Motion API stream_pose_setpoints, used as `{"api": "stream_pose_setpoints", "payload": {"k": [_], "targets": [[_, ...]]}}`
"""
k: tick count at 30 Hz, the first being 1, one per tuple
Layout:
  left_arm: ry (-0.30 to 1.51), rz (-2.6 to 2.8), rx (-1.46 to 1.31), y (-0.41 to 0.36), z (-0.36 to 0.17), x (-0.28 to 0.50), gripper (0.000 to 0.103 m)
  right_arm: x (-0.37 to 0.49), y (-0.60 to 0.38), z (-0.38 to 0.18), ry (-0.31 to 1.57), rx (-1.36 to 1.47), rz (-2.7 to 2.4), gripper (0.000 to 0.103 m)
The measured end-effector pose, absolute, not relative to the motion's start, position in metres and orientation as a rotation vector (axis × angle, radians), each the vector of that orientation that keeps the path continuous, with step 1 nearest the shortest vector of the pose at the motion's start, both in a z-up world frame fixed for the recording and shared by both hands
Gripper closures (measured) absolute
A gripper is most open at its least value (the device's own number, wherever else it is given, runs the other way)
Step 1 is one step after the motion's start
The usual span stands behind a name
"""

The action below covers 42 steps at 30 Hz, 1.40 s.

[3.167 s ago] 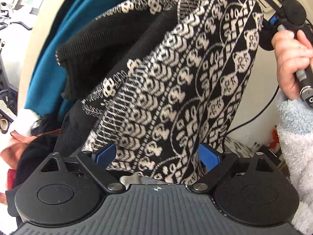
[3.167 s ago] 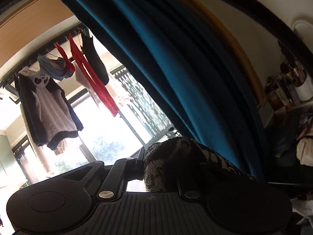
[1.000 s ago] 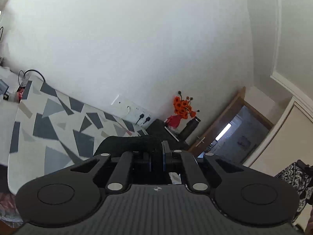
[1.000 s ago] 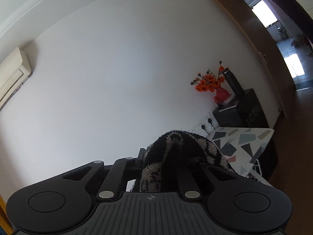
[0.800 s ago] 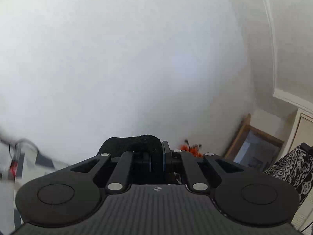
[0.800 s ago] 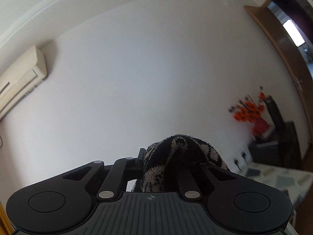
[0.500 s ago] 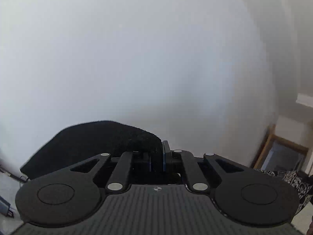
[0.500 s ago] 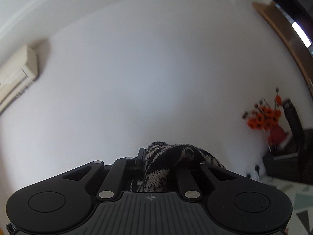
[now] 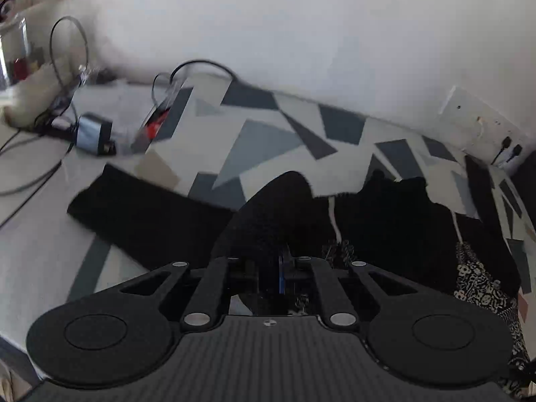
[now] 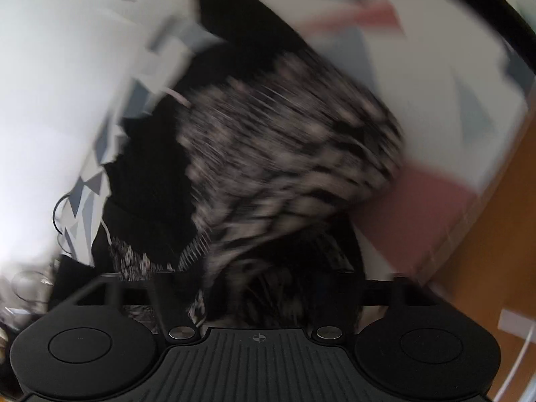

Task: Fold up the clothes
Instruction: 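Lower the sweater onto the bed cover with both grippers, spreading it flat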

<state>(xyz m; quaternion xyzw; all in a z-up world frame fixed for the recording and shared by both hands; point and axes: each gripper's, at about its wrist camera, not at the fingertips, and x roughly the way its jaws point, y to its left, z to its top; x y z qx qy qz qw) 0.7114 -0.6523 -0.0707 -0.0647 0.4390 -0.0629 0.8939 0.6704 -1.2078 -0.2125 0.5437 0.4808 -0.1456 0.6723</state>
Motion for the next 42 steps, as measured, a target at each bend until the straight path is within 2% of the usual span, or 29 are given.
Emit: {"api": "stream_pose_setpoints", "payload": {"k": [2,5,10,15,17,19,20,22,23,25,27,32,37,42], "targets": [[0.926,-0.061,-0.156,-0.662,-0.068,0.714,0.093,0.661,-1.226,-0.211,1.139,1.371,-0.312,0.021],[0.935,0.017,-0.194,-0.673,-0.060,0.719,0.093,0.658,-1.253,-0.178,1.084,1.335,-0.272,0.021],[0.931,0.119,-0.258,-0.682,-0.052,0.720,0.093,0.689,-1.299,-0.110,0.840,1.101,-0.157,0.020],[0.941,0.176,-0.253,-0.684,-0.052,0.707,0.093,0.747,-1.318,-0.086,0.689,0.761,-0.074,0.020],[0.945,0.188,-0.244,-0.685,-0.054,0.703,0.093,0.775,-1.308,-0.093,0.676,0.638,-0.038,0.020],[0.949,0.193,-0.236,-0.687,-0.057,0.698,0.093,0.802,-1.302,-0.117,0.747,0.633,-0.010,0.022],[0.950,0.193,-0.230,-0.689,-0.058,0.695,0.093,0.815,-1.299,-0.130,0.791,0.646,-0.003,0.026],[0.948,0.194,-0.211,-0.693,-0.062,0.690,0.093,0.838,-1.290,-0.155,0.872,0.640,0.010,0.039],[0.948,0.196,-0.203,-0.695,-0.063,0.688,0.093,0.845,-1.278,-0.165,0.895,0.570,0.009,0.040],[0.955,0.194,-0.202,-0.696,-0.067,0.683,0.093,0.857,-1.256,-0.183,0.936,0.435,0.002,0.038],[0.966,0.187,-0.197,-0.696,-0.072,0.679,0.093,0.865,-1.243,-0.199,0.959,0.333,-0.026,0.027],[1.011,0.141,-0.152,-0.697,-0.088,0.672,0.092,0.860,-1.229,-0.218,0.948,0.176,-0.038,0.026],[1.051,0.097,-0.130,-0.702,-0.104,0.672,0.092,0.844,-1.222,-0.216,0.961,0.070,-0.024,0.032],[1.056,0.072,-0.056,-0.713,-0.111,0.677,0.089,0.833,-1.210,-0.218,0.948,-0.029,-0.054,0.045]]}}
